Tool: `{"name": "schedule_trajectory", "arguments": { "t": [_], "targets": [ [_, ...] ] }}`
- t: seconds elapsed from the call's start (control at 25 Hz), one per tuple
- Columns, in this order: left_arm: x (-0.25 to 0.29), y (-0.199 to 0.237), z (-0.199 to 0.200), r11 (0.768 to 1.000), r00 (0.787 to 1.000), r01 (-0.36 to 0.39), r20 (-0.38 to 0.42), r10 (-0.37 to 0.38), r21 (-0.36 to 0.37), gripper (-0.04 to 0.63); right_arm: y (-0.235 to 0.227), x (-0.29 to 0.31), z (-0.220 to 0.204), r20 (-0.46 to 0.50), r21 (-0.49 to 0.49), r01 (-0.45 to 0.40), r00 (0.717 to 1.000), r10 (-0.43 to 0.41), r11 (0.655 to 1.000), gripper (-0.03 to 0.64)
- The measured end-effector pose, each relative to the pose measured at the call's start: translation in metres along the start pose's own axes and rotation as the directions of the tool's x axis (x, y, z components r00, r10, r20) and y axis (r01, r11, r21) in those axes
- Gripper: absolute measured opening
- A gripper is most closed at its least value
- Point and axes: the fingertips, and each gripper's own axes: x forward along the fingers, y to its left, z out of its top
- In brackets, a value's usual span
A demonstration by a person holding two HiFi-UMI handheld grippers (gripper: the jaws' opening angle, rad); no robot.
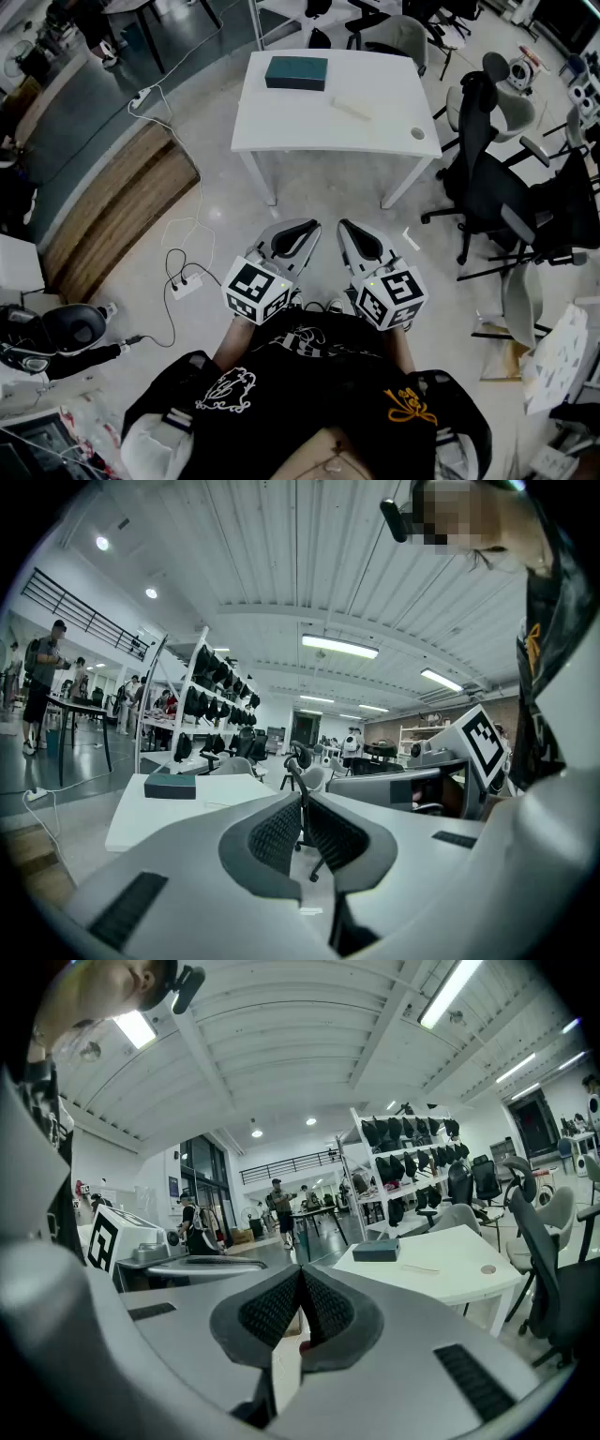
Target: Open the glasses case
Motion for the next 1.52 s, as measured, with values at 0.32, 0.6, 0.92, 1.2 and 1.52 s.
{"name": "schedule_trajectory", "arguments": {
  "t": [0.32, 0.6, 0.92, 1.2, 1.52],
  "targets": [
    [0.005, -0.002, 0.001, 1.000, 1.000, 0.007, -0.003, -0.007, 0.001, 0.037, -0.006, -0.001, 0.003, 0.020, 0.026, 0.004, 1.000, -0.004, 1.000, 0.012],
    [0.015, -0.004, -0.002, 1.000, 1.000, -0.006, -0.010, 0.006, 0.000, 0.037, -0.021, -0.007, 0.000, 0.025, 0.071, 0.001, 1.000, -0.003, 0.998, 0.012],
    [0.039, -0.012, 0.001, 1.000, 1.000, -0.024, -0.014, 0.024, 0.001, 0.037, -0.047, -0.018, 0.002, 0.014, 0.067, 0.003, 1.000, -0.004, 0.998, 0.012],
    [0.068, -0.030, -0.003, 0.998, 0.998, -0.055, -0.014, 0.055, -0.005, 0.037, -0.081, -0.038, -0.005, 0.001, 0.078, -0.006, 1.000, 0.006, 0.997, 0.012],
    [0.080, -0.030, -0.020, 0.994, 0.992, -0.106, -0.075, 0.105, -0.019, 0.037, -0.101, -0.041, -0.021, -0.023, 0.142, -0.038, 0.999, 0.042, 0.989, 0.012]
  ]
}}
